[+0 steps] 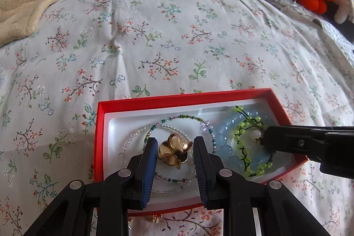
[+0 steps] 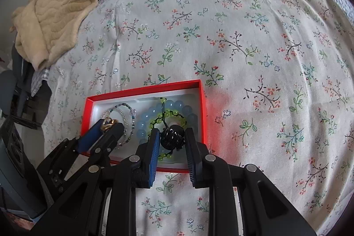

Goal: Organize jewelry
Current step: 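Carry the earring and hair clip into the red box and open both tools, then move both open tools back toward the small rings beside the box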

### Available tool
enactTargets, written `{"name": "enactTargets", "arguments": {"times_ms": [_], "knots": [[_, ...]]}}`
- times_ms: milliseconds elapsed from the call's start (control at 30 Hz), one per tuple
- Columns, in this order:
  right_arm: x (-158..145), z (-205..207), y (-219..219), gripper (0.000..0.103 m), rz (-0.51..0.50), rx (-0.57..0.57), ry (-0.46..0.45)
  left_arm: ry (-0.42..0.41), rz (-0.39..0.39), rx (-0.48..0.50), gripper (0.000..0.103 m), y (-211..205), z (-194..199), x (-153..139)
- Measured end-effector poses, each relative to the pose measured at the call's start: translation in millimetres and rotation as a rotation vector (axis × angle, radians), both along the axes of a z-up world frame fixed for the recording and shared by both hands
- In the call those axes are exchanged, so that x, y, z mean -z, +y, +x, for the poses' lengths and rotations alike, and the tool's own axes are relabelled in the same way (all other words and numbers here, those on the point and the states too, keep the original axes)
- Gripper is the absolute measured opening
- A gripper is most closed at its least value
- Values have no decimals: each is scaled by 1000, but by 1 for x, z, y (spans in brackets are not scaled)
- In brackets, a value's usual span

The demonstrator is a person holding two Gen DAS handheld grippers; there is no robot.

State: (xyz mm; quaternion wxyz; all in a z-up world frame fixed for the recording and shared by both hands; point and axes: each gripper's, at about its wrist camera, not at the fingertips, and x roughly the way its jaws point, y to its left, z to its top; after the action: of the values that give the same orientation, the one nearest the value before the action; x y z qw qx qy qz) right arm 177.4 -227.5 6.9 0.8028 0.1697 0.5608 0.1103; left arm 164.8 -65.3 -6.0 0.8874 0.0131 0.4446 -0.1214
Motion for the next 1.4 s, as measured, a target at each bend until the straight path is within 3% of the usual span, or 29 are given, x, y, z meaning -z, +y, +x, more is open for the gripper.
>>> {"name": "enactTargets", "arguments": {"times_ms": [200,300,467,800,1400], "knots": [[-6,-4,-4,38,12,-4,-9,-15,32,5,42,-3,-5,-5],[-12,-7,-6,42,6,-3,-21,-12,38,4,45,-4,-8,-8],[-21,-12,-7,48,-1,-11,-36,-25,50,3,59,-4,-16,-16],[-41,-32,-12,61,-19,-26,-75,-6,61,-3,69,3,-37,-26],[-38,-75,-10,68,-149,-68,-74,55,98,-29,87,27,-73,-25]]}}
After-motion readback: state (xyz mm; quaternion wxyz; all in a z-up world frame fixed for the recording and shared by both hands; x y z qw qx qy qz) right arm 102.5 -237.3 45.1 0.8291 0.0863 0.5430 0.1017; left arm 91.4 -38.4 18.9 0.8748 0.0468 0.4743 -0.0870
